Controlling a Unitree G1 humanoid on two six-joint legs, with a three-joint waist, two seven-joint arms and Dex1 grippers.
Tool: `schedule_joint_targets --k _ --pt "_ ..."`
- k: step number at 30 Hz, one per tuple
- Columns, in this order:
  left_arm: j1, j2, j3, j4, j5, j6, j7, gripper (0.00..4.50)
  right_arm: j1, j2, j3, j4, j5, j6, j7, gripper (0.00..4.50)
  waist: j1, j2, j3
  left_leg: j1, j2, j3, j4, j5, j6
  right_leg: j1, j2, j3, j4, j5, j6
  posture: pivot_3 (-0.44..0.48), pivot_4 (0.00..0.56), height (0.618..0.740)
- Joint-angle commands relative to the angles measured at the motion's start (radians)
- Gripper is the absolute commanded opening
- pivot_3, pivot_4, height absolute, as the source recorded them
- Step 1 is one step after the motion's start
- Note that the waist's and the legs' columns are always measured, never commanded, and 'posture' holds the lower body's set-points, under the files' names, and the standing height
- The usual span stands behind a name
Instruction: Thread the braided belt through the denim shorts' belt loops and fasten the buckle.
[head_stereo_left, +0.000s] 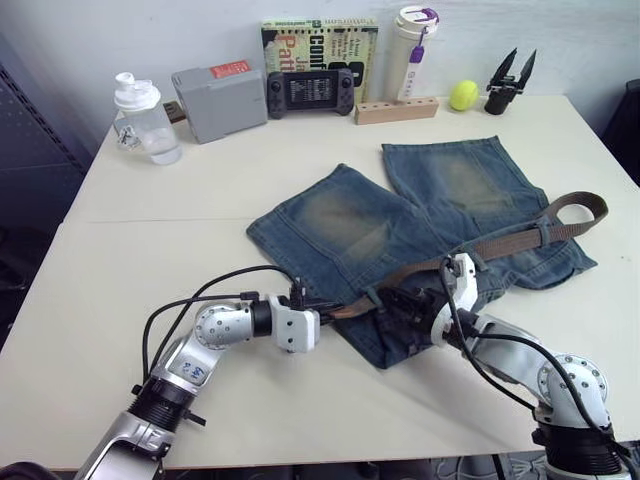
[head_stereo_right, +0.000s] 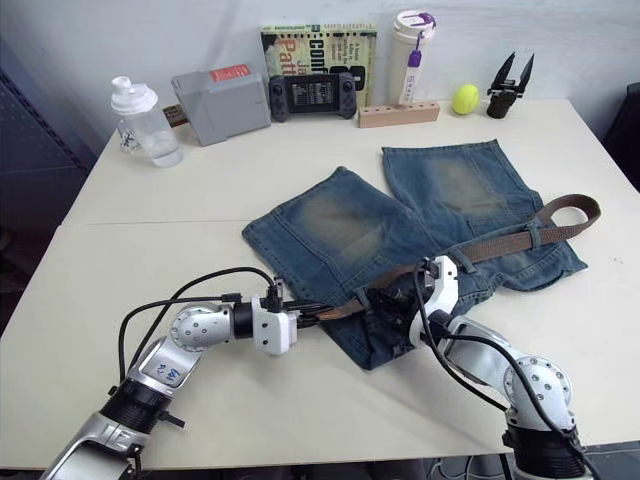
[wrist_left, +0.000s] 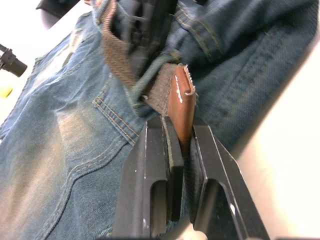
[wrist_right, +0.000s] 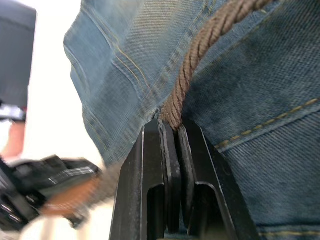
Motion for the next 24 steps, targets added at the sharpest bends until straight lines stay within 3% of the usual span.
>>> schedule_joint_targets --k 1,5,8,12,15,18,22,24 --pt "-0.005 0.019 0.007 -0.003 0.010 -0.042 0.014 0.00 -0.014 -0.028 -0.079 -0.037 0.119 -0.059 -0.043 1.06 0.001 0.000 0.000 0.000 0.000 0.000 0.000 0.000 0.000 0.000 0.000 0.000 0.000 0.000 0.000 0.000 0.150 0.722" --pt "0.005 0.032 0.021 -0.011 -0.011 -0.048 0.018 0.00 -0.001 -0.147 -0.133 -0.068 0.128 -0.015 0.075 2.91 0.003 0.000 0.000 0.000 0.000 0.000 0.000 0.000 0.000 0.000 -0.001 0.000 0.000 0.000 0.000 0.000 0.150 0.722" --pt "0.016 0.042 0.027 -0.019 -0.025 -0.052 0.016 0.00 0.023 -0.287 -0.137 -0.124 0.001 0.051 0.255 4.39 0.002 0.000 0.000 0.000 0.000 0.000 0.000 0.000 0.000 0.000 -0.001 0.000 0.000 0.000 0.000 0.000 0.150 0.722" --pt "0.034 0.056 0.035 -0.032 -0.040 -0.061 0.016 0.00 0.094 -0.425 -0.146 -0.236 -0.246 0.023 0.581 4.47 0.003 0.000 0.000 0.000 0.001 -0.001 0.000 0.000 0.001 0.000 -0.001 0.000 -0.001 0.000 0.000 0.000 0.150 0.722" --pt "0.044 0.065 0.039 -0.038 -0.043 -0.068 0.017 0.00 0.130 -0.453 -0.145 -0.246 -0.363 -0.018 0.686 3.49 0.003 -0.001 0.000 0.000 0.001 -0.003 0.000 0.000 0.001 0.000 -0.001 0.001 -0.001 0.000 0.000 0.000 0.150 0.722" --pt "0.058 0.067 0.043 -0.052 -0.042 -0.065 0.023 0.00 0.179 -0.495 -0.057 -0.237 -0.606 -0.067 0.741 2.11 0.004 -0.001 0.000 0.000 0.000 -0.004 0.000 -0.001 0.001 0.000 -0.002 0.001 0.000 0.000 0.000 0.000 0.150 0.722" --pt "0.069 0.069 0.049 -0.066 -0.039 -0.061 0.030 0.00 0.205 -0.482 0.023 -0.187 -0.790 -0.100 0.765 0.04 0.004 -0.002 0.000 0.000 -0.001 -0.004 0.001 -0.001 0.001 0.000 -0.002 0.000 0.000 0.000 0.000 0.000 0.150 0.722" --pt "0.076 0.072 0.055 -0.075 -0.039 -0.060 0.033 0.00 0.212 -0.469 0.060 -0.167 -0.850 -0.088 0.764 0.04 0.003 -0.001 0.000 0.000 -0.001 -0.004 0.001 0.000 0.001 0.000 -0.002 0.000 0.000 0.000 0.000 0.000 0.150 0.722"
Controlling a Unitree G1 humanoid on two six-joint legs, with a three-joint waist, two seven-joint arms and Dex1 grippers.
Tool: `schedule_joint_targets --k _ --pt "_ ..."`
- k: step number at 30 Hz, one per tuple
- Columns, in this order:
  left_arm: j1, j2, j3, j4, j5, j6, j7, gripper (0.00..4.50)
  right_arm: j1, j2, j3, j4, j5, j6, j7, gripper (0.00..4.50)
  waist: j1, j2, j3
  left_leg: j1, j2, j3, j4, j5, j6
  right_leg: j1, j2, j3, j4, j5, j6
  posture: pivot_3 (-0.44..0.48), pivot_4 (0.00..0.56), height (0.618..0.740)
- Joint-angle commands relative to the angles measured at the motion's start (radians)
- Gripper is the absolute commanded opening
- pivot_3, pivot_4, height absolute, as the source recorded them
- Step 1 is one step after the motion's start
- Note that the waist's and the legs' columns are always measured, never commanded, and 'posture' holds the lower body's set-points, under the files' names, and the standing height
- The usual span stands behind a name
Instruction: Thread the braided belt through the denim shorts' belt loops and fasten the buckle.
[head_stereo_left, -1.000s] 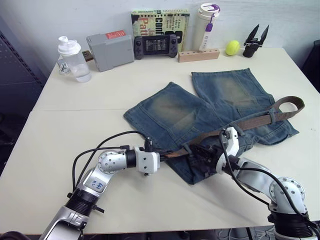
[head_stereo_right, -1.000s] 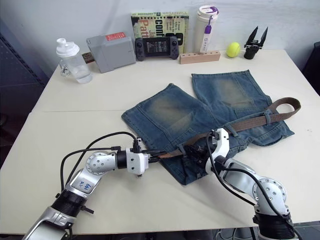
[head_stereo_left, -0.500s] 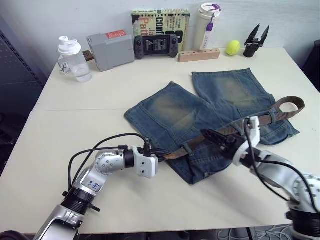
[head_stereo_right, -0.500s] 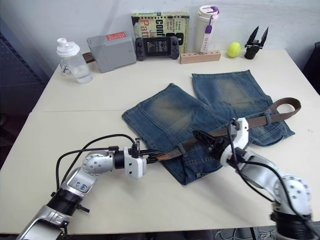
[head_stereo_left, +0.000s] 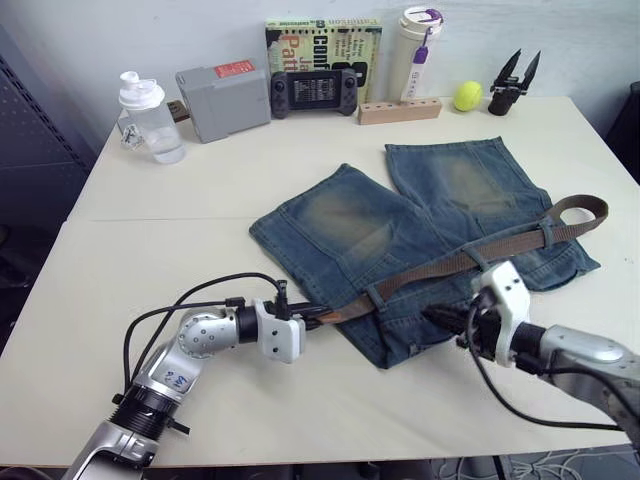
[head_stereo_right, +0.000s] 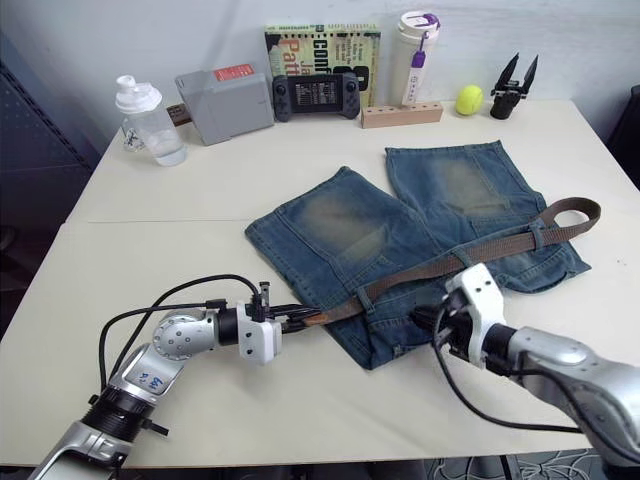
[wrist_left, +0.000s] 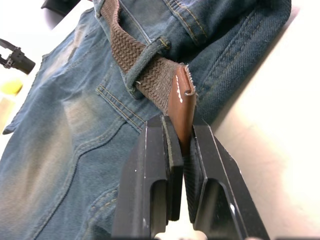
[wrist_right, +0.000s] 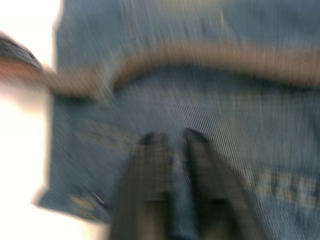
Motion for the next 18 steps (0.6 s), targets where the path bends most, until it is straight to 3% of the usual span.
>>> schedule_joint_targets --k 1,6,11,15,18 --pt "0.020 0.016 0.030 -0.050 -0.011 -0.007 0.020 0.00 0.005 0.023 0.052 0.024 -0.117 -0.004 0.006 0.04 0.000 0.000 0.000 0.000 0.000 0.000 0.000 0.000 0.000 0.000 0.000 0.000 0.000 0.000 0.000 0.000 0.150 0.722" --pt "0.064 0.061 0.097 -0.059 -0.014 -0.033 0.054 0.00 0.005 0.086 0.089 0.040 -0.163 0.062 -0.027 0.04 -0.003 -0.007 -0.004 0.005 0.002 -0.002 -0.001 0.000 0.000 0.004 0.001 0.000 -0.001 0.000 0.000 0.000 0.150 0.722" --pt "0.195 0.222 0.239 0.038 -0.054 -0.188 0.064 0.00 -0.002 0.129 0.076 0.029 -0.180 0.109 -0.028 0.04 -0.014 -0.011 -0.007 0.015 0.007 -0.002 -0.005 -0.002 -0.002 0.010 0.001 0.001 -0.001 -0.001 -0.002 0.000 0.150 0.722" --pt "0.345 0.378 0.342 0.214 -0.063 -0.414 0.066 0.00 -0.011 0.157 0.064 0.013 -0.172 0.144 -0.027 0.04 -0.019 -0.012 -0.007 0.015 0.009 -0.002 -0.005 -0.004 -0.002 0.009 0.001 0.000 -0.001 -0.002 -0.004 0.000 0.150 0.722" --pt "0.430 0.507 0.396 0.494 -0.007 -0.617 0.099 0.00 -0.019 0.185 0.060 0.005 -0.165 0.166 -0.030 0.04 -0.027 -0.012 -0.009 0.016 0.010 -0.001 -0.005 -0.005 -0.003 0.008 0.001 0.000 0.000 -0.003 -0.005 0.000 0.150 0.722"
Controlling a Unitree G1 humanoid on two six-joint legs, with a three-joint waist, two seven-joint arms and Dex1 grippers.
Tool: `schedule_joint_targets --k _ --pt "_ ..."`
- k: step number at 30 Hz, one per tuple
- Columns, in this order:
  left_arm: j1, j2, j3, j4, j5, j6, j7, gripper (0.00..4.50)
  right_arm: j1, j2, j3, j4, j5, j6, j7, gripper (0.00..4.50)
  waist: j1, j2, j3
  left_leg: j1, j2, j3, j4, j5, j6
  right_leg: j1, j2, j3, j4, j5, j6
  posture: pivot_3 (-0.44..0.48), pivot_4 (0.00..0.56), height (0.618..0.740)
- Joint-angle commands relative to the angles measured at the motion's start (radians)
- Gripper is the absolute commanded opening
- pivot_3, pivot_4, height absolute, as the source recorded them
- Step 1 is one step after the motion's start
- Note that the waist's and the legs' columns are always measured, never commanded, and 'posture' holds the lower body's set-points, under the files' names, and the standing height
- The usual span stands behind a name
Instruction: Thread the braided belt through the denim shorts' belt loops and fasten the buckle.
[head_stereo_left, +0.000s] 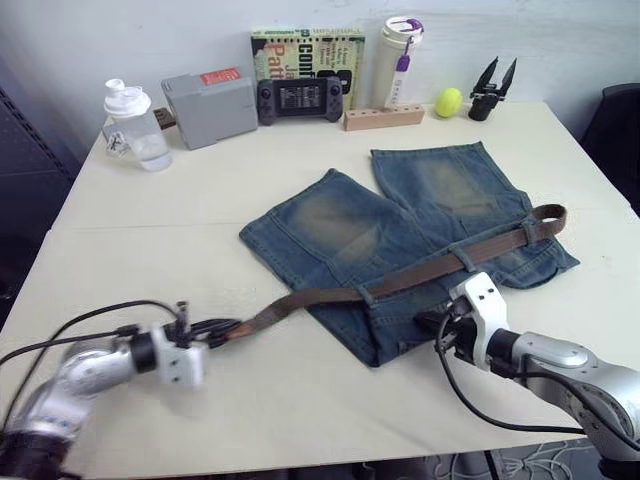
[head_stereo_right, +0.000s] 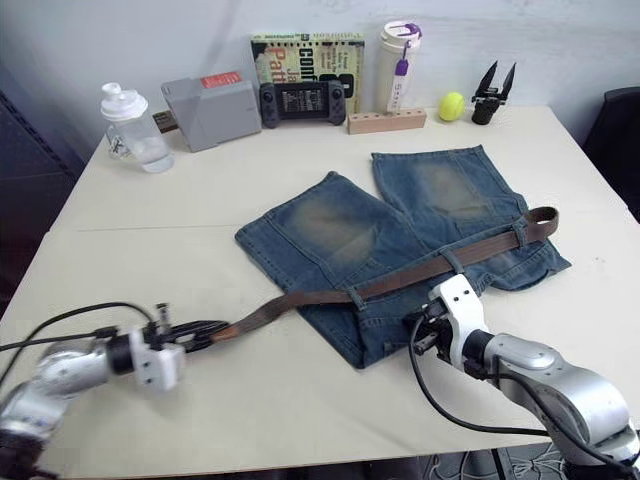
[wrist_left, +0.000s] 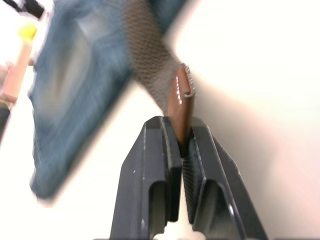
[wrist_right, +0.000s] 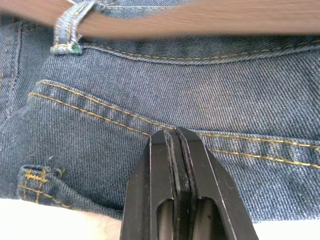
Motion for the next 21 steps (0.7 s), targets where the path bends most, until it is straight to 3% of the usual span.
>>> schedule_joint_targets --k 1,5,9,11,12,15,19,20,21 --pt "0.082 0.132 0.076 0.341 0.072 -0.210 0.043 0.00 0.023 0.026 0.021 0.017 -0.011 0.068 -0.009 0.04 -0.006 0.000 -0.001 0.000 0.002 0.000 0.000 -0.001 -0.001 0.000 0.001 -0.001 0.000 -0.001 -0.001 0.000 0.150 0.722" --pt "0.076 0.244 0.063 0.668 0.206 -0.292 0.182 0.00 0.008 0.046 0.028 0.026 -0.027 0.078 -0.003 0.04 -0.011 0.004 -0.004 0.003 0.004 0.005 -0.002 -0.002 -0.001 -0.002 0.003 -0.002 0.003 -0.002 -0.004 0.000 0.150 0.722" --pt "0.011 0.250 0.033 0.732 0.213 -0.342 0.245 0.00 -0.006 0.059 0.035 0.033 -0.037 0.087 0.006 0.04 -0.010 0.006 -0.008 0.012 0.004 0.014 -0.010 -0.002 -0.001 -0.001 0.002 -0.002 0.004 -0.003 -0.005 0.000 0.150 0.722" --pt "-0.021 0.225 0.003 0.682 0.103 -0.353 0.198 0.93 -0.016 0.064 0.037 0.037 -0.040 0.092 0.008 0.00 -0.009 0.007 -0.008 0.017 0.004 0.020 -0.016 -0.002 -0.001 0.000 0.000 -0.002 0.005 -0.004 -0.006 0.000 0.150 0.722" --pt "-0.026 0.217 -0.015 0.640 0.041 -0.344 0.172 1.09 -0.020 0.067 0.037 0.039 -0.042 0.094 0.008 0.00 -0.008 0.007 -0.008 0.018 0.005 0.022 -0.016 -0.002 -0.001 -0.001 -0.001 -0.002 0.006 -0.004 -0.006 0.000 0.150 0.722" --pt "-0.052 0.207 -0.039 0.450 -0.160 -0.208 0.081 2.26 -0.036 0.072 0.035 0.048 -0.054 0.101 0.008 0.00 0.001 0.004 -0.010 0.019 0.004 0.023 -0.015 -0.002 -0.001 -0.001 -0.002 -0.001 0.007 -0.004 -0.006 0.000 0.150 0.722" --pt "-0.014 0.228 -0.028 0.097 -0.500 0.156 -0.105 4.04 -0.046 0.075 0.030 0.055 -0.070 0.106 0.014 0.00 -0.003 -0.002 -0.008 0.017 0.005 0.022 -0.014 -0.002 -0.001 -0.002 -0.002 -0.001 0.006 -0.003 -0.006 0.000 0.150 0.722" --pt "-0.012 0.237 -0.021 -0.011 -0.580 0.274 -0.124 4.39 -0.048 0.075 0.025 0.055 -0.074 0.103 0.013 0.33 -0.006 -0.003 -0.008 0.017 0.006 0.022 -0.014 -0.003 -0.003 -0.003 -0.001 -0.001 0.006 -0.004 -0.006 0.000 0.150 0.722" --pt "-0.015 0.246 -0.016 -0.132 -0.672 0.410 -0.137 4.41 -0.049 0.076 0.012 0.055 -0.071 0.102 0.015 0.66 -0.006 -0.004 -0.007 0.016 0.006 0.022 -0.014 -0.003 -0.003 -0.003 -0.001 -0.002 0.006 -0.004 -0.006 0.000 0.150 0.722"
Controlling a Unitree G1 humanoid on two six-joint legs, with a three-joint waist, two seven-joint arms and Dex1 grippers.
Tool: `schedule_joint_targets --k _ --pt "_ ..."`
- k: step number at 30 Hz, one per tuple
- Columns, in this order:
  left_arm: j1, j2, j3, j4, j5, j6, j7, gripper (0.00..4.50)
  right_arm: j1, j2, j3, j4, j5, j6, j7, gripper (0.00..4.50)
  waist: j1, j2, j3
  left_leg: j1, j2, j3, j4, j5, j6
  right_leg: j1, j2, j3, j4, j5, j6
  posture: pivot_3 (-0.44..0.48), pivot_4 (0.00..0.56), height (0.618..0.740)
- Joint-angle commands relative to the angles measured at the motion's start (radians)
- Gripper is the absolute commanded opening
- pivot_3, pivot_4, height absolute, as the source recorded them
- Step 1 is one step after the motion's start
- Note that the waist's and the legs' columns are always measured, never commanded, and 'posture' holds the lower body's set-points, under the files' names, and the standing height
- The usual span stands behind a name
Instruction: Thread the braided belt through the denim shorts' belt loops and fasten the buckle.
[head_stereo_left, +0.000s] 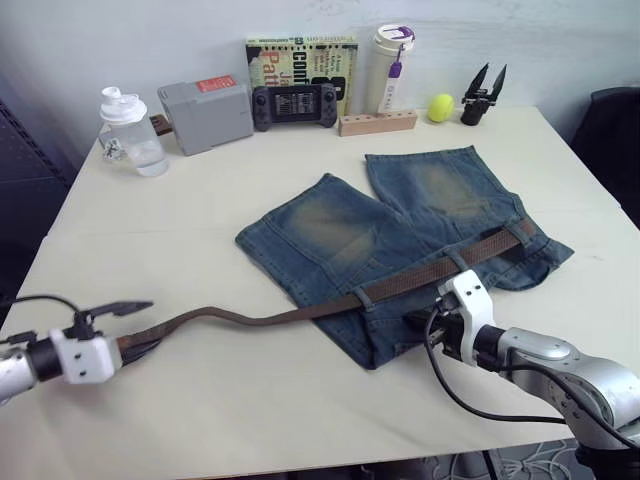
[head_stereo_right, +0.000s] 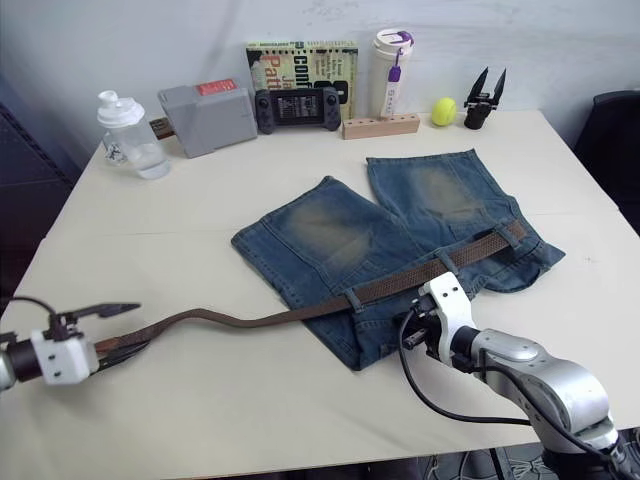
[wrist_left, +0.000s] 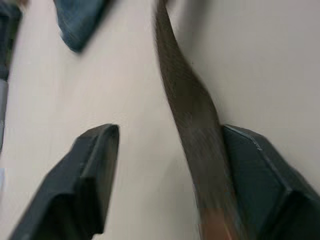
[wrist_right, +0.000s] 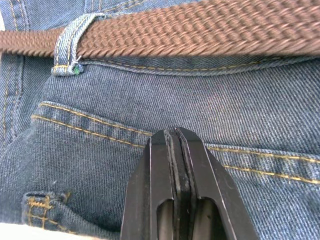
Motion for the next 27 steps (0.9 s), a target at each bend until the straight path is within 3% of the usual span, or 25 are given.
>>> schedule_joint_targets --k 1,5,9,13,16,23,27 --pt "-0.004 0.046 0.036 -0.387 -0.334 0.429 -0.072 4.41 0.015 0.003 -0.020 0.029 -0.024 0.023 0.001 0.84 0.000 -0.002 0.000 0.000 0.000 0.000 0.000 -0.001 0.000 0.000 0.000 0.000 0.000 0.000 0.000 0.000 0.150 0.722" --pt "-0.049 0.026 0.013 -0.683 -0.533 0.772 -0.087 4.41 -0.007 -0.019 -0.097 0.021 0.042 0.028 0.074 2.65 0.002 0.003 0.003 -0.001 -0.003 0.000 0.000 -0.002 0.002 0.002 0.000 0.001 -0.004 0.001 0.003 0.000 0.150 0.722" --pt "-0.145 -0.082 -0.080 -0.839 -0.607 0.979 -0.099 4.41 0.012 -0.146 -0.194 0.024 0.063 -0.062 0.295 4.40 0.012 0.013 0.010 -0.002 -0.006 0.003 0.000 -0.001 0.003 0.001 0.000 0.003 -0.006 0.002 0.004 0.000 0.150 0.722" --pt "-0.244 -0.228 -0.170 -0.872 -0.537 1.086 -0.097 4.41 0.056 -0.312 -0.258 0.109 -0.056 -0.283 0.556 4.46 0.016 0.012 0.014 -0.002 -0.010 0.004 0.000 -0.001 0.002 0.000 0.003 0.003 -0.006 0.003 0.005 0.000 0.150 0.722" --pt "-0.275 -0.303 -0.178 -0.863 -0.502 1.124 -0.099 4.41 0.117 -0.426 -0.212 0.244 -0.313 -0.609 0.655 4.46 0.017 0.010 0.016 -0.002 -0.010 0.007 0.000 0.000 0.001 0.001 0.004 0.004 -0.006 0.003 0.005 0.000 0.150 0.722" --pt "-0.276 -0.389 -0.161 -0.865 -0.425 1.176 -0.114 4.41 0.031 -0.477 -0.059 0.596 -0.775 -1.252 0.556 4.46 0.003 0.007 0.019 -0.002 -0.009 0.011 0.000 0.003 -0.002 0.001 0.004 0.004 -0.006 0.002 0.005 0.000 0.150 0.722" --pt "-0.261 -0.403 -0.186 -0.873 -0.334 1.160 -0.146 4.41 -0.099 -0.457 0.030 0.807 -1.043 -1.415 0.315 4.46 0.000 0.007 0.020 -0.002 -0.008 0.010 0.000 0.003 -0.002 0.002 0.004 0.004 -0.006 0.002 0.005 0.000 0.150 0.722"
